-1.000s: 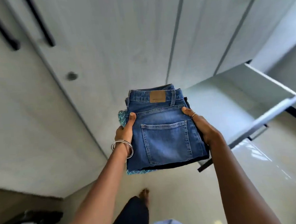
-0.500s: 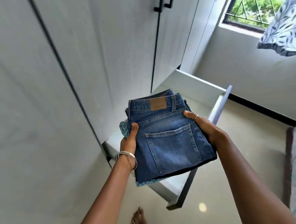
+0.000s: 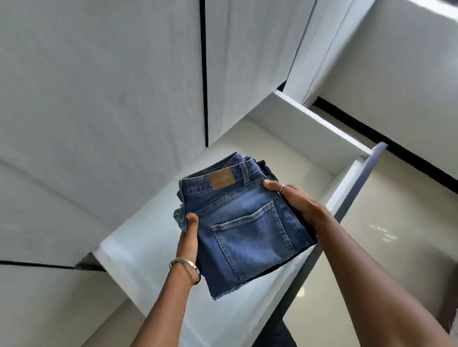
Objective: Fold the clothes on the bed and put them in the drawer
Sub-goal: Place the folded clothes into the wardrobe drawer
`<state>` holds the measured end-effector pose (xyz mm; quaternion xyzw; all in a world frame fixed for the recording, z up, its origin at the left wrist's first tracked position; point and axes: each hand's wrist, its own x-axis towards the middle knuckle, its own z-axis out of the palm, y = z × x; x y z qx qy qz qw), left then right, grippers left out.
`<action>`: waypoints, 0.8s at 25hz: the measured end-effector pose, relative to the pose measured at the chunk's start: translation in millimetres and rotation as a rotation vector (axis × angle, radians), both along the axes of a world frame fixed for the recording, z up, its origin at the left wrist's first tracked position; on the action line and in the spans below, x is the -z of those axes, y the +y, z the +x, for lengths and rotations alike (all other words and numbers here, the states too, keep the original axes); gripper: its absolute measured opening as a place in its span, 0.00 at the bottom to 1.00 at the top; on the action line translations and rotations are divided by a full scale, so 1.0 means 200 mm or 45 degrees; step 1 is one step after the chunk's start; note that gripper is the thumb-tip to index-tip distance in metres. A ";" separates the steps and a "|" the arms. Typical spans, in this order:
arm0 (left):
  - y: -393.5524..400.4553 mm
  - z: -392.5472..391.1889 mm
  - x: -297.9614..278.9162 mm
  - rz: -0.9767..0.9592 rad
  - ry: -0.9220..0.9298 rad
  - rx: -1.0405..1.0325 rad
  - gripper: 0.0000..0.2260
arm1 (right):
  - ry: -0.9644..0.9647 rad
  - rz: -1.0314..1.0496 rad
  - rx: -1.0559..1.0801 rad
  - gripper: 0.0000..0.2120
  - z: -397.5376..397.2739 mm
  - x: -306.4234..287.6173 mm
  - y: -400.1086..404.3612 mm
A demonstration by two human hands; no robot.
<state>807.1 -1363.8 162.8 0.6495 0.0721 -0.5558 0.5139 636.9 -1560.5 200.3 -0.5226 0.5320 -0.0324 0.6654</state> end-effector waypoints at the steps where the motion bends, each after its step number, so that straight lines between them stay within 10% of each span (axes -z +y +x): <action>1: -0.06 -0.03 0.06 0.006 0.014 -0.072 0.42 | -0.011 0.020 -0.054 0.29 0.04 0.06 -0.09; 5: -0.22 -0.10 0.31 0.137 -0.028 -0.330 0.41 | -0.098 0.011 -0.255 0.31 0.17 0.32 -0.40; 9: -0.34 -0.10 0.60 0.623 -0.147 -0.286 0.48 | 0.656 -0.327 -0.631 0.42 0.29 0.67 -0.50; 14: -0.43 -0.09 0.61 0.864 -0.153 -0.337 0.47 | 0.965 -0.494 -0.666 0.39 0.34 0.73 -0.42; 17: -0.44 -0.15 0.48 1.260 -1.079 -0.029 0.26 | 0.812 -0.986 -0.621 0.24 0.36 0.65 -0.41; 20: -0.47 -0.20 0.41 0.785 -2.052 0.632 0.18 | 0.192 -1.545 -1.085 0.16 0.35 0.57 -0.35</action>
